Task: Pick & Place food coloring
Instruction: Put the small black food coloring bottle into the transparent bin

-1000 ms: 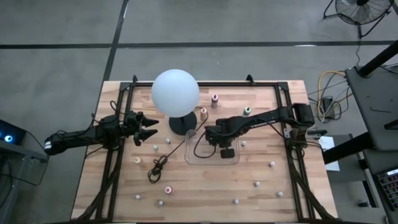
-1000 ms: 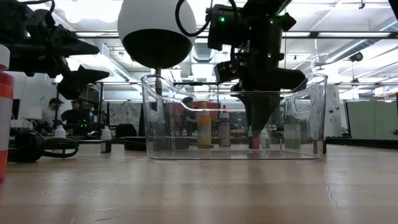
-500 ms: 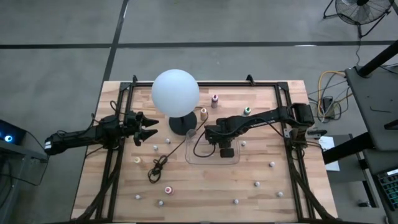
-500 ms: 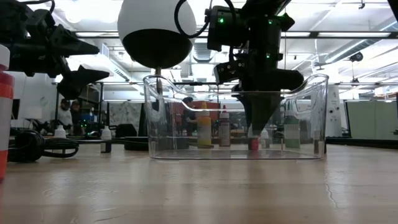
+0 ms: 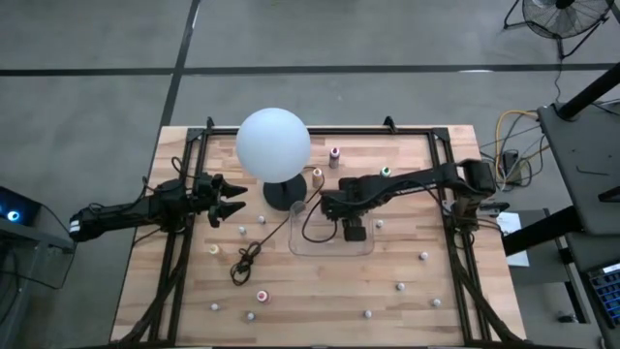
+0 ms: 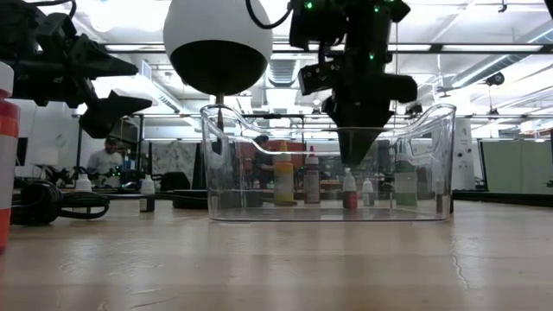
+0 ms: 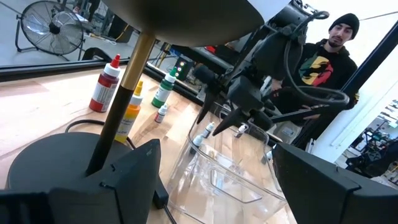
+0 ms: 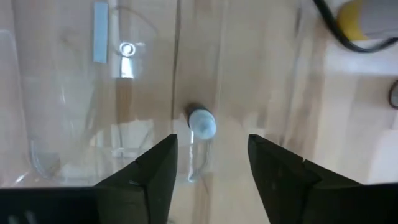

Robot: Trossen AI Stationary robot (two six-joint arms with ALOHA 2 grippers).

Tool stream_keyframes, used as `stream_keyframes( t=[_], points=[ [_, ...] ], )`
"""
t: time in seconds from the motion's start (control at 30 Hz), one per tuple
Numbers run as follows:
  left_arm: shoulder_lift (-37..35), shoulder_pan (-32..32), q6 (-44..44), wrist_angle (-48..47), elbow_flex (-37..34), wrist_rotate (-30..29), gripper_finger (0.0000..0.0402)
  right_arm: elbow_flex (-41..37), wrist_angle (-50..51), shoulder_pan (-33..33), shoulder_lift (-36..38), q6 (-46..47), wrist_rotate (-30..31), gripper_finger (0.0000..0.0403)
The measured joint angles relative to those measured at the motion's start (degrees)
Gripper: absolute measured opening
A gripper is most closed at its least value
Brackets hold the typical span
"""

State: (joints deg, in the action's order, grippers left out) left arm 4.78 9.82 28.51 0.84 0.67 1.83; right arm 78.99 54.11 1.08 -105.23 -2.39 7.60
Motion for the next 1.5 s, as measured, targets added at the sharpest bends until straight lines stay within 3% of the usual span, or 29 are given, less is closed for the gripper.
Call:
stream_keyframes(
  t=[0.6, 1.07, 1.5],
  points=[
    [0.00, -0.02, -0.02, 0.00, 0.00, 0.02, 0.0279, -1.89, 1.80, 0.04, 17.59, 6.97, 3.06, 0.0263],
    [0.00, -0.01, -0.01, 0.00, 0.01, 0.01, 0.0279, -16.18, 6.49, 2.50, 35.14, 10.93, 2.78, 0.0267],
    [0.00, -0.02, -0.02, 0.00, 0.00, 0.01, 0.0279, -27.30, 6.38, 5.89, 42.32, 11.45, 1.32, 0.0274]
  ],
)
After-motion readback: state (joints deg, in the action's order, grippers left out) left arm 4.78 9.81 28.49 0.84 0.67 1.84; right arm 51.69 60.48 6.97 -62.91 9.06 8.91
